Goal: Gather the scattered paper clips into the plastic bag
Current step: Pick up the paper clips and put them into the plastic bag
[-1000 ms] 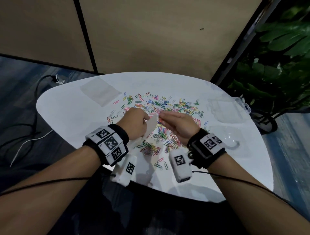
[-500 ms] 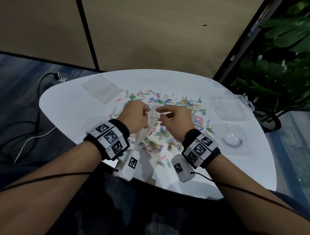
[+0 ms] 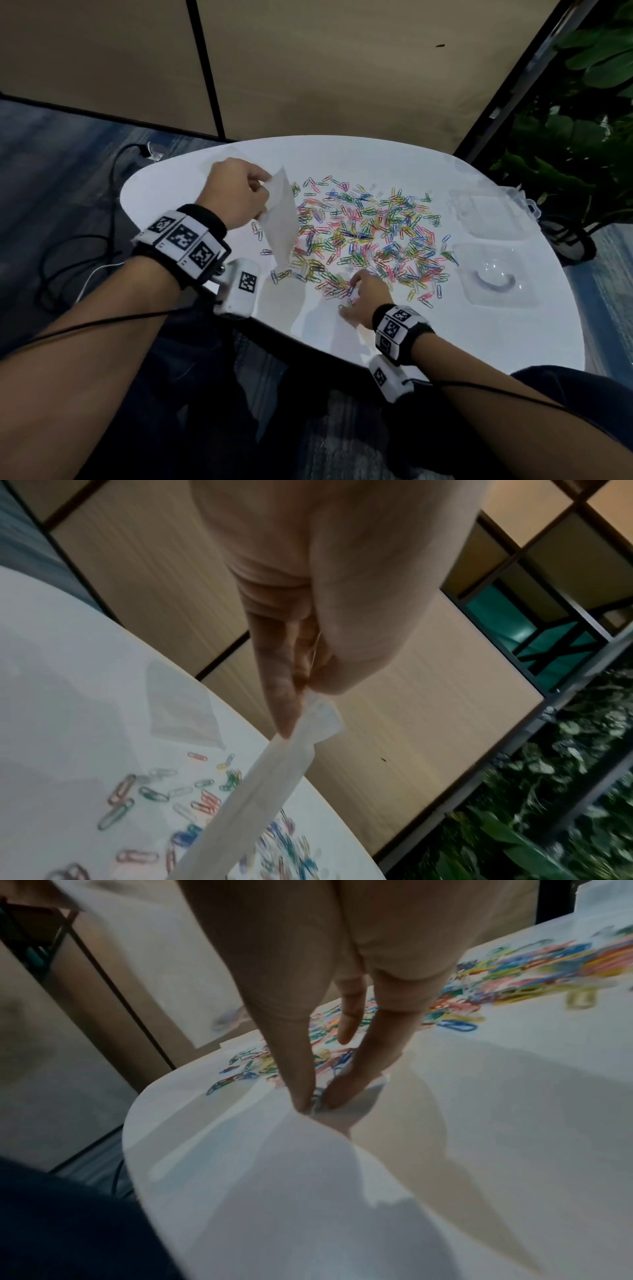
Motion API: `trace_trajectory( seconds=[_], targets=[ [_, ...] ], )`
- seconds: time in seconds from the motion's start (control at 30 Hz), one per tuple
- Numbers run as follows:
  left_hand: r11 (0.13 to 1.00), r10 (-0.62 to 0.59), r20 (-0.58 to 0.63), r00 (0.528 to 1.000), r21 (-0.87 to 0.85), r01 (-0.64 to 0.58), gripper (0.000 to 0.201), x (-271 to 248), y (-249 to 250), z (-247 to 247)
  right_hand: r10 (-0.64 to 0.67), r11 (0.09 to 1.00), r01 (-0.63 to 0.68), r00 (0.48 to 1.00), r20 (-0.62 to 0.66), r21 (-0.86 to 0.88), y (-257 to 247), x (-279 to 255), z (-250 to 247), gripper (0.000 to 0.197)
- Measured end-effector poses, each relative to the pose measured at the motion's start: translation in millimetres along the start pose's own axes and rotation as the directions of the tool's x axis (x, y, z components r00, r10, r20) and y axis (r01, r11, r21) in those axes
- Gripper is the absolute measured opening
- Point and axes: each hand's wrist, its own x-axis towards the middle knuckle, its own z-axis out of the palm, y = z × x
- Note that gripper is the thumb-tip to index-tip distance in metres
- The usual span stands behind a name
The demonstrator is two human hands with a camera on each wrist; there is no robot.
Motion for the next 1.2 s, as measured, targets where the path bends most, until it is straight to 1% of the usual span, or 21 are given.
trace_trajectory(
  seconds=[0.1,0.2,0.27,0.37,0.43,0.5,0.6,0.67,0.73,0.77,0.8,0.83,0.87,0.9,0.93,0.97,1.0,1.07,1.1,1.13,1.2],
  targets=[
    [0.999,-0.04,-0.031,0.999,-0.012,0.039,0.031,-9,-21,-22,-0.059,0.998,0.06,0.997,-0.041,0.02,-12,10,7,0.056],
    [0.994,-0.082,-0.007,0.997,0.076,0.083,0.03,-16,-41,-30,-0.175,0.977,0.172,0.984,-0.015,-0.13,-19,17,16,0.06],
    [0.984,-0.123,0.059,0.991,0.135,0.114,0.028,-17,-52,-25,-0.244,0.932,0.242,0.969,0.024,-0.268,-23,18,23,0.047],
    [0.975,-0.163,0.173,0.971,0.176,0.133,0.024,-18,-56,-7,-0.37,0.842,0.342,0.929,0.014,-0.418,-27,20,30,0.025],
    [0.974,-0.163,0.238,0.958,0.195,0.117,0.022,-19,-52,8,-0.394,0.817,0.35,0.919,-0.002,-0.458,-27,24,30,0.021],
    [0.977,-0.169,0.298,0.94,0.179,0.119,0.022,-20,-48,23,-0.38,0.83,0.328,0.925,-0.026,-0.451,-28,27,25,0.021],
    [0.978,-0.173,0.358,0.918,0.172,0.117,0.021,-22,-45,40,-0.287,0.924,0.25,0.953,-0.095,-0.288,-29,35,8,0.021],
    [0.977,-0.188,0.369,0.91,0.161,0.136,0.022,-21,-45,46,-0.157,0.982,0.14,0.978,-0.14,-0.127,-25,42,-6,0.018],
    [0.976,-0.195,0.367,0.909,0.16,0.144,0.025,-20,-45,50,-0.007,0.995,0.018,0.994,-0.111,0.096,-17,50,-18,0.009],
    [0.976,-0.194,0.362,0.912,0.161,0.144,0.026,-19,-44,51,0.057,0.973,-0.041,0.996,-0.065,0.226,-14,53,-24,0.007],
    [0.977,-0.193,0.353,0.915,0.158,0.144,0.027,-18,-43,52,0.101,0.922,-0.091,0.995,-0.008,0.377,-13,53,-29,0.007],
    [0.977,-0.191,0.344,0.919,0.154,0.146,0.026,-18,-41,52,0.125,0.825,-0.13,0.991,0.047,0.55,-16,53,-33,0.009],
    [0.978,-0.19,0.338,0.922,0.15,0.146,0.026,-17,-40,52,0.117,0.687,-0.154,0.988,0.101,0.71,-22,51,-37,0.008],
    [0.978,-0.19,0.335,0.923,0.147,0.148,0.026,-16,-38,53,0.08,0.54,-0.168,0.986,0.148,0.825,-30,48,-41,0.009],
    [0.978,-0.194,0.337,0.922,0.142,0.154,0.026,-15,-37,54,0.026,0.404,-0.183,0.982,0.189,0.896,-41,42,-45,0.013],
    [0.978,-0.198,0.341,0.919,0.138,0.159,0.026,-15,-36,56,-0.025,0.305,-0.201,0.975,0.219,0.931,-52,37,-46,0.019],
    [0.978,-0.197,0.345,0.918,0.137,0.158,0.027,-15,-34,57,-0.072,0.243,-0.219,0.967,0.243,0.945,-64,30,-48,0.024],
    [0.981,-0.175,0.35,0.92,0.141,0.133,0.026,-17,-30,61,-0.13,0.2,-0.247,0.953,0.275,0.948,-80,23,-44,0.028],
    [0.983,-0.158,0.351,0.923,0.139,0.116,0.026,-17,-28,62,-0.138,0.211,-0.25,0.949,0.282,0.945,-85,21,-39,0.025],
    [0.986,-0.141,0.352,0.925,0.13,0.101,0.025,-18,-26,63,-0.131,0.237,-0.243,0.951,0.279,0.94,-91,18,-35,0.02],
    [0.991,-0.117,0.356,0.927,0.107,0.084,0.025,-20,-24,64,-0.098,0.331,-0.181,0.97,0.224,0.926,-97,14,-27,0.01]
  ],
)
